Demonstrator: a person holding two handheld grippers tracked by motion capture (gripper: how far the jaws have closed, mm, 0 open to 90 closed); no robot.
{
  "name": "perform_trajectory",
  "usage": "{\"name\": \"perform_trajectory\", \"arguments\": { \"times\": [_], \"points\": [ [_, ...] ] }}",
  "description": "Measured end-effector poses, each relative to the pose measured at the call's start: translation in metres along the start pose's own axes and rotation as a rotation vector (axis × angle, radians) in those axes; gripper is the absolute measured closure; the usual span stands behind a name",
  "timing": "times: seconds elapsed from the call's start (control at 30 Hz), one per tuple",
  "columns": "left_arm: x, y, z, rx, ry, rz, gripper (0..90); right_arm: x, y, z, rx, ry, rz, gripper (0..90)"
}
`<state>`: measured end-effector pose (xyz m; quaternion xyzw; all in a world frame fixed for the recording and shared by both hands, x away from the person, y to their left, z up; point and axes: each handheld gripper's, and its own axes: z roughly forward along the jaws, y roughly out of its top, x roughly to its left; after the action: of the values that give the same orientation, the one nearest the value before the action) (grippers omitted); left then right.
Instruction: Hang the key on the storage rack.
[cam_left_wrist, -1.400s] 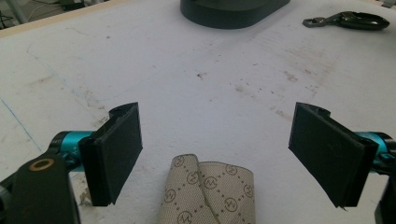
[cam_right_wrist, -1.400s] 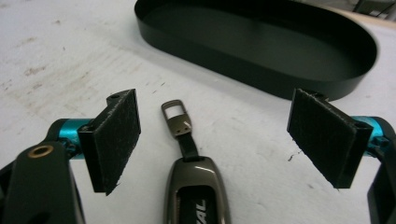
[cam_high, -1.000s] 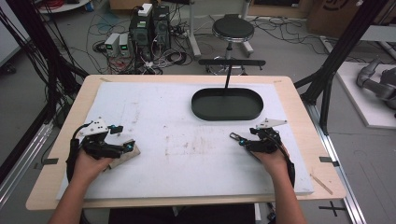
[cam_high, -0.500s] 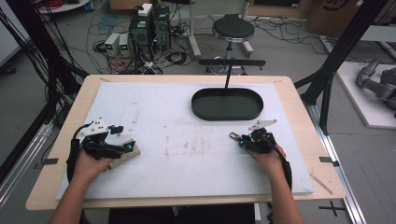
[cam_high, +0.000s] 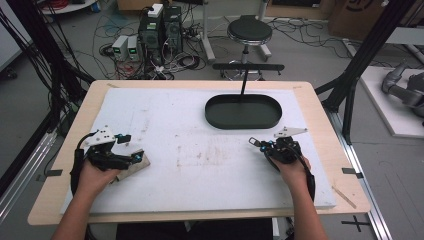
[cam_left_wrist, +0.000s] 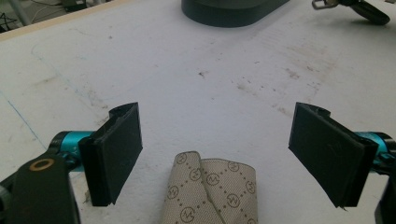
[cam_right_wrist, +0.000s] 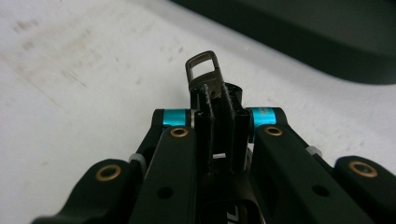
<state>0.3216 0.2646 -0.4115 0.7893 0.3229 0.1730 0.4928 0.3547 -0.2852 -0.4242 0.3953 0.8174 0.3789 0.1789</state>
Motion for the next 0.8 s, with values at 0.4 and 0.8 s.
{"name": "perform_trajectory", "arguments": {
  "times": [0.4, 0.8],
  "points": [
    [-0.001, 0.002, -0.004, -0.016, -0.002, 0.003, 17.1, -0.009, 0.018, -0.044, -0.178, -0.038, 0.031, 86.0],
    [-0.001, 0.003, -0.003, -0.014, -0.002, 0.005, 17.1, -0.020, 0.050, -0.055, -0.237, -0.018, 0.046, 85.9]
  ]
}}
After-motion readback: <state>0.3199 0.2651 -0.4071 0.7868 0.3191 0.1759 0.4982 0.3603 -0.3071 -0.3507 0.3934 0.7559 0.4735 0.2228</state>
